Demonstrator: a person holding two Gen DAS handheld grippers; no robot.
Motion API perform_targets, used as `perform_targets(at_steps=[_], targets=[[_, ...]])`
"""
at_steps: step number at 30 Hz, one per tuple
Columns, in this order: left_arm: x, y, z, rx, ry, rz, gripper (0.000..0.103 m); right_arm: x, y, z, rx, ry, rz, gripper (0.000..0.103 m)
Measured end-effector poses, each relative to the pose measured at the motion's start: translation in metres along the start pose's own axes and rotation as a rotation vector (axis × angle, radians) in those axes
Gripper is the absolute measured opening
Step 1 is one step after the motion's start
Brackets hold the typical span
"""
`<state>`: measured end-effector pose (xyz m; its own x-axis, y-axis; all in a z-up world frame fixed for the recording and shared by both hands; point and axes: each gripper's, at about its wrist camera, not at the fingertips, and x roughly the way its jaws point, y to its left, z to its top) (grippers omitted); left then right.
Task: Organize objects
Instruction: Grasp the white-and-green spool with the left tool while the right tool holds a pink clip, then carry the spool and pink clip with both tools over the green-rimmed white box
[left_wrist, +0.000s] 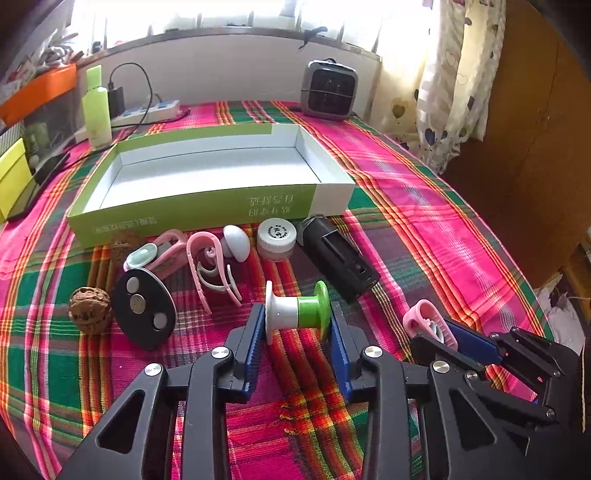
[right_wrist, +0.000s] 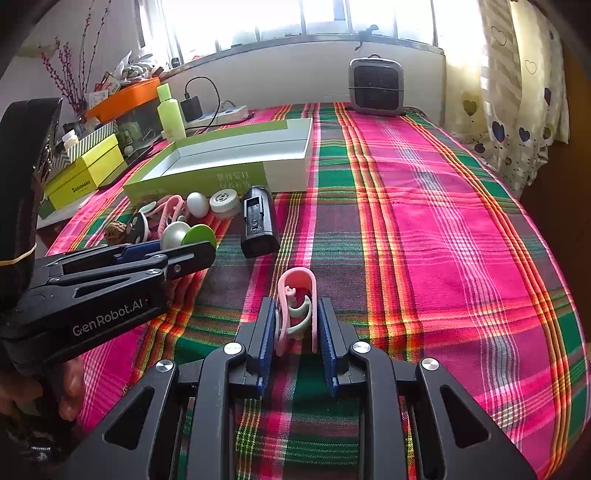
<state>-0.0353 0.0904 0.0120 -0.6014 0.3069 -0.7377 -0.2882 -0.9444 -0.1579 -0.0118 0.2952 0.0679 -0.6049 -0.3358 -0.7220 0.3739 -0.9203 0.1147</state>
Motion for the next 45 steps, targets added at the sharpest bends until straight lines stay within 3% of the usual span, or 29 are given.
perform_targets(at_steps=[9, 24, 45], targets=[[-0.001, 0.005, -0.001, -0.017, -0.004, -0.026, 0.031, 0.000, -0.002, 0.000, 0.004, -0.005, 0.012, 0.024], [-0.012, 0.005, 0.003, 0.007, -0.033, 0.022, 0.031, 0.000, 0.006, 0.005, -0.016, -0.009, 0.030, 0.024], [-0.025, 0.030, 0.031, -0.024, -0.100, 0.073, 0.031, 0.005, 0.027, 0.057, -0.048, -0.058, 0.103, 0.024]])
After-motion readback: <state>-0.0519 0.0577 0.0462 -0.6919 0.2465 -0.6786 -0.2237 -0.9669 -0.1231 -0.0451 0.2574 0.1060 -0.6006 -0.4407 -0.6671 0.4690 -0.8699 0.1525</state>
